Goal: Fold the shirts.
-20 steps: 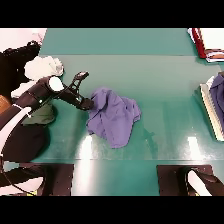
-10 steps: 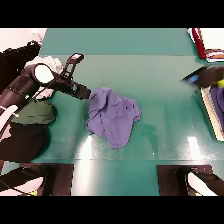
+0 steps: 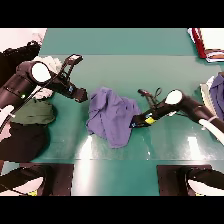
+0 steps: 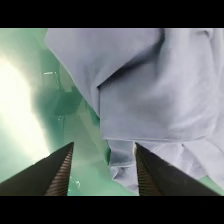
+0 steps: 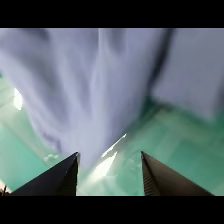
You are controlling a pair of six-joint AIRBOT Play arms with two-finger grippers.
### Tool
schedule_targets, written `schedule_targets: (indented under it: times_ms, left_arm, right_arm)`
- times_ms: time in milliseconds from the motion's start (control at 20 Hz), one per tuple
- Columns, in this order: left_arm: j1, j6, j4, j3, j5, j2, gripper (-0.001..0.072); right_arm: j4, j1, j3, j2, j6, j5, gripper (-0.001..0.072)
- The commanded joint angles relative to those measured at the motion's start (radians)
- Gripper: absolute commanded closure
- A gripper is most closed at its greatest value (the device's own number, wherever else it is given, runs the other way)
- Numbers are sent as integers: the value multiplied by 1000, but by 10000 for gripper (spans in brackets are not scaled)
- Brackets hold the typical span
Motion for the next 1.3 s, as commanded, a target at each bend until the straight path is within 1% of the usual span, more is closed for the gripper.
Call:
schedule_targets:
  times_ms: [0,50,100,150,250,400,600,650,750,850,1050,1250]
  left_arm:
    - [1,-2,4,1,-8,1,251]
    - [1,-2,4,1,-8,1,251]
    - [1,-2,4,0,-8,0,250]
    - [1,-2,4,0,-8,0,250]
    - [1,-2,-7,-7,-6,-3,250]
    - [1,-1,-93,-36,12,-10,250]
    - [0,8,-243,-135,140,-12,250]
    - [-4,29,-291,-157,181,-18,250]
    - [-34,105,-381,-175,228,-55,249]
    - [-77,138,-397,-175,256,-108,249]
    - [-98,137,-405,-175,297,-197,250]
    - [-98,137,-409,-174,352,-216,250]
  right_arm:
    - [25,63,18,-93,-27,-87,473]
    - [23,61,31,-99,-37,-102,588]
    - [23,55,39,-99,-49,-117,672]
    - [23,44,48,-93,-54,-125,697]
    - [23,1,74,-55,-53,-105,697]
    - [22,-126,129,82,-51,1,697]
    - [24,-383,174,284,-19,155,697]
    - [25,-440,173,318,-18,183,697]
    - [26,-519,162,367,-18,214,697]
    - [25,-548,142,393,-18,223,697]
    - [26,-549,114,401,-18,232,697]
    - [26,-549,87,401,-18,233,697]
